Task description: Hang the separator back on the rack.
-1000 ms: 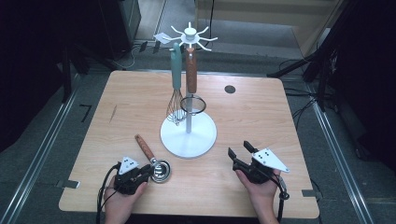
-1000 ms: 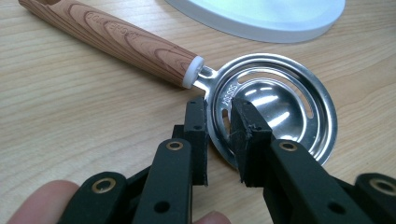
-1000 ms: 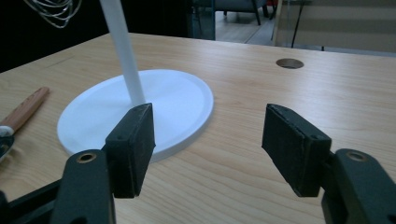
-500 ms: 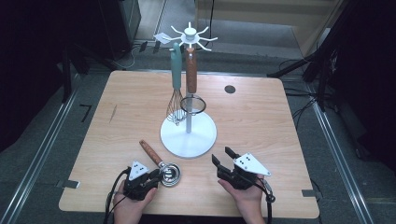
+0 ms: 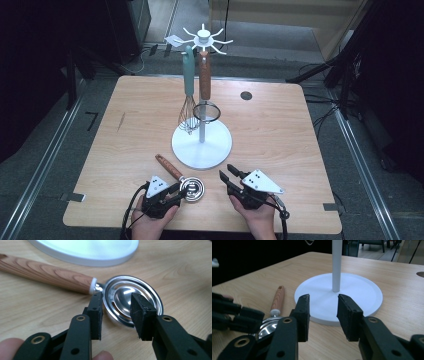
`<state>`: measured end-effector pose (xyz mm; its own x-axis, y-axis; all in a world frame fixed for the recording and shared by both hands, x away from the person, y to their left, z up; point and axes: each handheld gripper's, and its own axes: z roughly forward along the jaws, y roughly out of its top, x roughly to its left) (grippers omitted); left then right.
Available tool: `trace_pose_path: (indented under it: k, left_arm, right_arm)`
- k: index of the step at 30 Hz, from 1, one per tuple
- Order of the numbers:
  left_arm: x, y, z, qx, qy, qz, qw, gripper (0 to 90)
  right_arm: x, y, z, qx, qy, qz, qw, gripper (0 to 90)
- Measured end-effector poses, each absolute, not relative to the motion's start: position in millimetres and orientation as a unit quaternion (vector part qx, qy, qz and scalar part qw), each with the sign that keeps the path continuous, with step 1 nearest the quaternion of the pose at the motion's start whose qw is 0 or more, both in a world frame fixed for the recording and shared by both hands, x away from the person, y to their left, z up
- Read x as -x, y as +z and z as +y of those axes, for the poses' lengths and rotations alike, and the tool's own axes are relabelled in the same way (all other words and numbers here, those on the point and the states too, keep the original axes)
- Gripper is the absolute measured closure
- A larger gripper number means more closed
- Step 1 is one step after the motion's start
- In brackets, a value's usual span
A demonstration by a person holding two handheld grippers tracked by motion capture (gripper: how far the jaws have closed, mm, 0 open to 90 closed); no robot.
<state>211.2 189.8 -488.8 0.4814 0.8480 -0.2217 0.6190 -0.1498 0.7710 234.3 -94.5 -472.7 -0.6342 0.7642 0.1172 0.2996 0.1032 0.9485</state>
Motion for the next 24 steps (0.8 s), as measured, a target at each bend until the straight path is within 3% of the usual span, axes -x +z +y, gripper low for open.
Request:
trace_pose_path:
  k: [4,10,14,19,24]
  left_arm:
    - [-213,-484,202,-0.735,0.136,0.495,0.443,60.5]
    - [-218,-477,223,-0.717,0.159,0.51,0.448,68.4]
    - [-223,-476,240,-0.705,0.175,0.525,0.444,70.1]
    - [-229,-477,263,-0.694,0.191,0.539,0.438,72.3]
    - [-235,-481,281,-0.693,0.198,0.549,0.423,72.2]
  right_arm:
    - [-231,-476,-84,-0.359,0.555,0.727,0.184,66.9]
    - [-230,-486,-61,-0.356,0.529,0.749,0.179,68.7]
    - [-232,-492,-48,-0.37,0.512,0.761,0.148,75.1]
    - [-235,-500,-36,-0.382,0.486,0.776,0.126,75.2]
    - [-232,-500,-29,-0.37,0.474,0.788,0.133,74.9]
